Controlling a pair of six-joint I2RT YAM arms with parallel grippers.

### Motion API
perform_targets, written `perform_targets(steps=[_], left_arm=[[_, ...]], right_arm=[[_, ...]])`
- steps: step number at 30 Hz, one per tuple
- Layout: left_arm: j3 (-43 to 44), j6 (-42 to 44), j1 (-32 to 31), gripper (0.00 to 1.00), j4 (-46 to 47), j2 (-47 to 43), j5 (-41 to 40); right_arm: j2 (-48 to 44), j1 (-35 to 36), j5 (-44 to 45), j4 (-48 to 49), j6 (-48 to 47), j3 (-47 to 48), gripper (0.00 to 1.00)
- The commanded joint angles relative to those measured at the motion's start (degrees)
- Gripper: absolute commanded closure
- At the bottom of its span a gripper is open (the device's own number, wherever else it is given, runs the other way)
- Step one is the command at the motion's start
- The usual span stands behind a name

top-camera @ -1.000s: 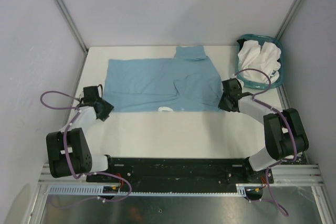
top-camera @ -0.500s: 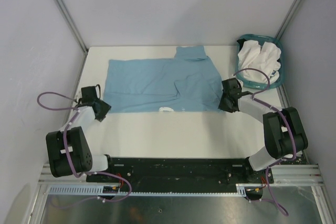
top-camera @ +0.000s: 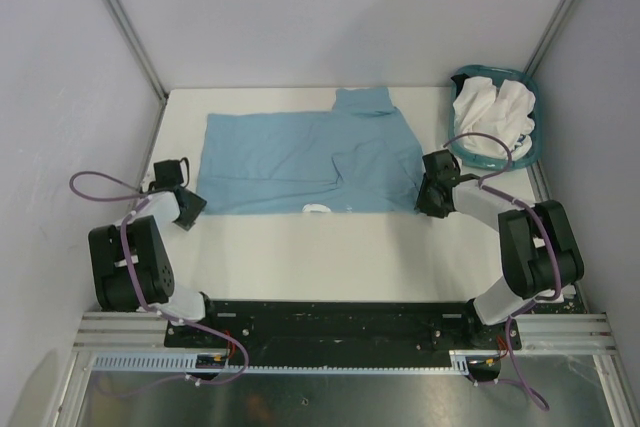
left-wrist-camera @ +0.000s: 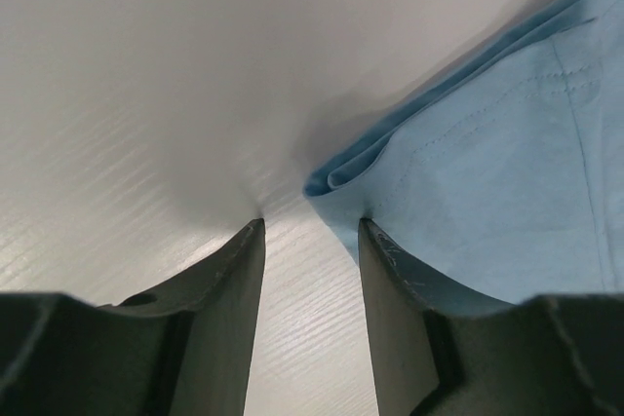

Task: Fold and stack the t-shirts
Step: Fold the flattened tshirt in 1/3 of the way

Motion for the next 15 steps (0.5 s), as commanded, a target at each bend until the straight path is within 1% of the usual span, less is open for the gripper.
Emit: perform_targets(steps=[1,4,10,13,15], left_arm=[[2.37,1.04,0.28,0.53,2.02,1.07,-2.36],[2.46,1.0,0.29,0.55,2.55,1.08,-2.08],[0.83,0.93,-0.11,0.58,3.61,-3.4,-0.95],[-0.75,0.69,-0.1,0.57,3.64,-6.01,-0.49],[-1.55,0.75,-0.09,0.54,3.66,-7.22,-0.8]], right_arm=[[1.01,-0.35,-0.78,0.84,-0.93,1.46,0.64],[1.33,-0.44,-1.02,1.16,-0.88,1.27,0.64],[1.61,-0.57,-1.27,1.78,-0.81,0.83,0.65],[1.65,-0.57,-1.38,1.95,-0.79,0.73,0.65],[1.54,-0.59,-1.46,2.0,-0.78,0.71,0.66]])
